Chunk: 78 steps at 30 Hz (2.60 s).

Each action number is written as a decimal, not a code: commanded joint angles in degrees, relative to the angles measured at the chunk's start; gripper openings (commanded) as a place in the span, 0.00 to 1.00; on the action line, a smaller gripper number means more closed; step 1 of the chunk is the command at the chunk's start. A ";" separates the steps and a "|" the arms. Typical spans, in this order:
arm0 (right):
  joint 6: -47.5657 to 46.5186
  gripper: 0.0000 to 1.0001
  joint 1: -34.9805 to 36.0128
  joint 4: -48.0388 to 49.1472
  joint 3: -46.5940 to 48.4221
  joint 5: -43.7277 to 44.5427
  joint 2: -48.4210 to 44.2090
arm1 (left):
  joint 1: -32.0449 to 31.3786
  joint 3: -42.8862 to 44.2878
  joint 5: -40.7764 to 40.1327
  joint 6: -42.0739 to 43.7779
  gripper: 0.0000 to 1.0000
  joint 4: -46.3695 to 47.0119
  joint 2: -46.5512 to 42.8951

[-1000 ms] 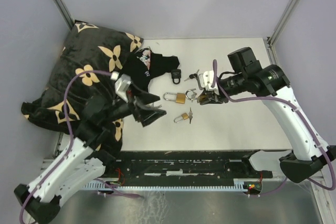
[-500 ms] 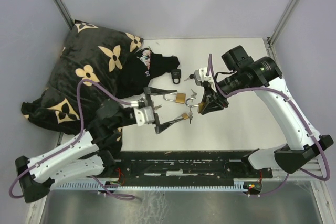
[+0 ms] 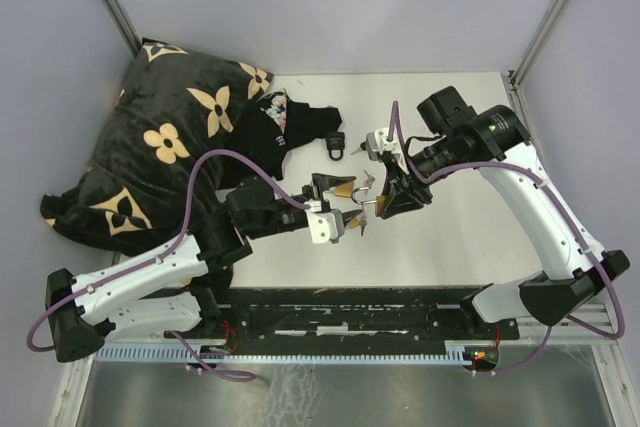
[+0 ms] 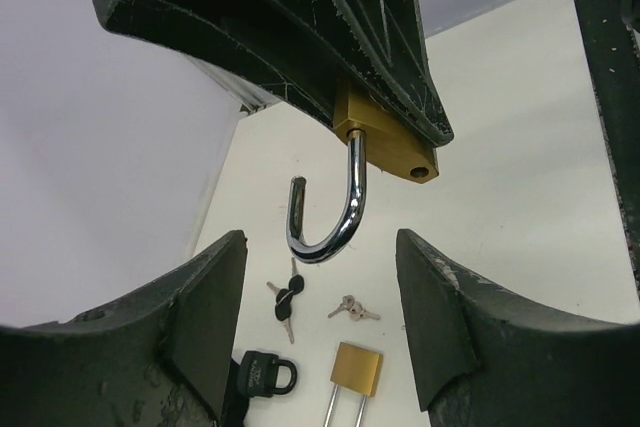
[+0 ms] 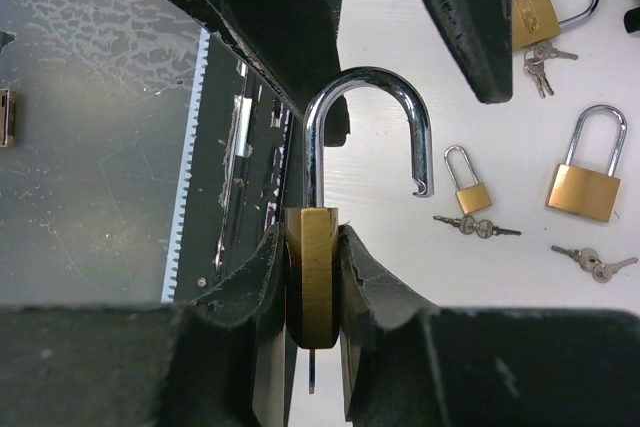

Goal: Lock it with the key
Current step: Lock the lock.

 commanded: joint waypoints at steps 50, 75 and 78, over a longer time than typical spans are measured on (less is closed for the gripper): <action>-7.87 0.02 1.15 -1.53 -0.31 -5.10 -0.93 | 8.19 -1.12 16.00 -58.34 0.03 22.11 5.97; -1.79 0.02 1.12 2.51 -3.32 -14.47 0.12 | 7.73 -2.52 15.14 -58.93 0.03 24.76 9.44; 0.68 0.02 1.01 5.16 -3.85 -15.17 -0.41 | 6.89 -2.87 16.43 -59.06 0.03 24.61 10.31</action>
